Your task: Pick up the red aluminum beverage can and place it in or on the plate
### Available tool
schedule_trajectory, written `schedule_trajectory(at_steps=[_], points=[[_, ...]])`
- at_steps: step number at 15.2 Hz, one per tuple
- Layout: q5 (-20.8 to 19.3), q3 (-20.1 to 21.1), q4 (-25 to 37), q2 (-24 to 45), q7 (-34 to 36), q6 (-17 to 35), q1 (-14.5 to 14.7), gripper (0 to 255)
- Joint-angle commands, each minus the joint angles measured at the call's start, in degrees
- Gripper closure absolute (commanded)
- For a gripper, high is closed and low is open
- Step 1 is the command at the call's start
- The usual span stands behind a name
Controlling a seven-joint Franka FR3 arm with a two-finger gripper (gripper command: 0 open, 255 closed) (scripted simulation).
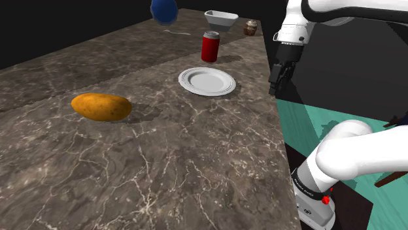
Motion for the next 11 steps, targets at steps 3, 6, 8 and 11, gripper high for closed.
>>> schedule_trajectory(at_steps=[3, 6, 8, 11], points=[[-0.29, 0.16, 3.56, 4.21, -0.55, 1.46, 0.46, 0], [-0.73, 0.41, 9.26, 10.31, -1.32, 3.07, 1.08, 0], [-1.02, 0.6, 13.32, 14.27, -1.78, 3.79, 1.44, 0], [-1.48, 0.9, 19.79, 20.1, -2.42, 4.36, 1.92, 0]])
